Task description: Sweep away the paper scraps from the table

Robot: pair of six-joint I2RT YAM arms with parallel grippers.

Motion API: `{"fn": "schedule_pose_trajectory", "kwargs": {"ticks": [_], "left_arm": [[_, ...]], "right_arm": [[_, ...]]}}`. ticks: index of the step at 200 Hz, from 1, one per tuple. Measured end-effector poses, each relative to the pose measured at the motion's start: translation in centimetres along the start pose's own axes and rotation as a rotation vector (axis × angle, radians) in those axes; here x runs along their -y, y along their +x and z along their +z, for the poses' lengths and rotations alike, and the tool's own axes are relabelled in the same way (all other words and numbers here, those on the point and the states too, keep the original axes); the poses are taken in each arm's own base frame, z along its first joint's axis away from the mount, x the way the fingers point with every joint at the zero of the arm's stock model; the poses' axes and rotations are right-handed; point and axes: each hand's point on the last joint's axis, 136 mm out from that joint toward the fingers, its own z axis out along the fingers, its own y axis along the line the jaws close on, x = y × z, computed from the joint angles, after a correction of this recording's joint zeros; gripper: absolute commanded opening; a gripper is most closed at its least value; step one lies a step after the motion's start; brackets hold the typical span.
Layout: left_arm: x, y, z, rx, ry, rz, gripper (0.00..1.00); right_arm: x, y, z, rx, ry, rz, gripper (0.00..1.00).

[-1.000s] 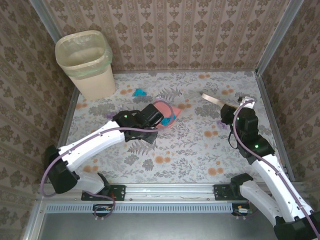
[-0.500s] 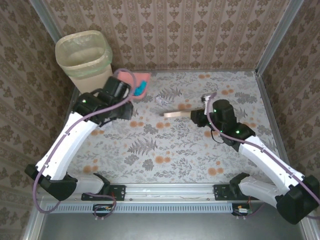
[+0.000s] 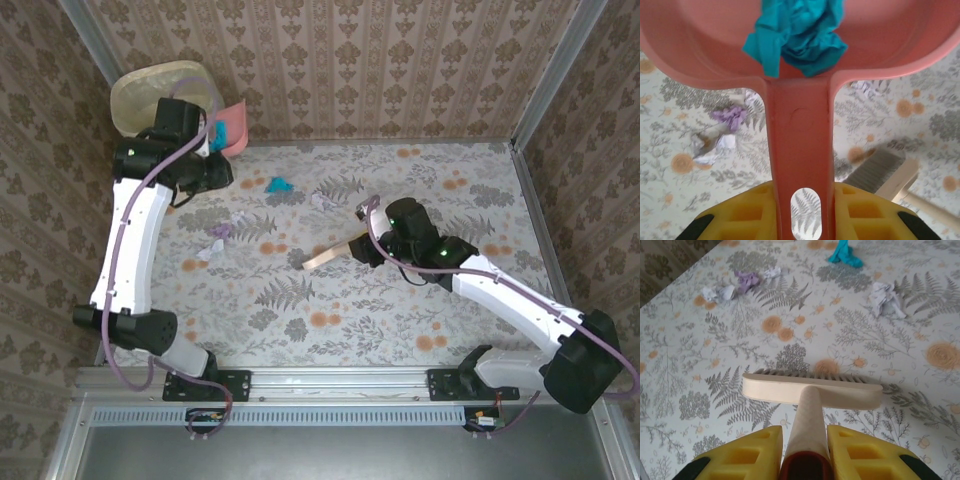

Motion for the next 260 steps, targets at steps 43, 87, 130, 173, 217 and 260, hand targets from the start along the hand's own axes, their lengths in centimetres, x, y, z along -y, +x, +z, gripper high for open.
{"fn": "schedule_pose_trajectory", "kwargs": {"ticks": [43,87,130,173,217,260], "left_arm": [[0.2,-4.8,-1.1,0.093,0.074,-0.099,0.00],[0.5,-10.9,-1.1,0.187,0.173,-0.179,0.00],[-1.7,-13.3,3.0,0.133,0.243,-0.320,0.00],[-2.7,-15.6,5.4,0.144,0.358,-0.451,0.00],[-4.5,-18.5,8.2,0.173,0.510,-0.608,0.00],[-7.3,-20.1,10.6,0.210,0.650,-0.817,0.00]], "right_arm": [[-1.0,0.3,1.0,-0.044,-0.036,-0.034,0.00],[-1.7,0.2,1.5,-0.059,-0.053,-0.058,0.00],[-1.8,0.5,1.6,-0.074,-0.056,-0.070,0.00],[-2.0,0.4,2.0,-0.082,-0.071,-0.075,0.00],[-2.0,0.6,2.5,-0.094,-0.076,-0.082,0.00],[-2.2,0.4,2.5,-0.093,-0.080,-0.089,0.00]]}}
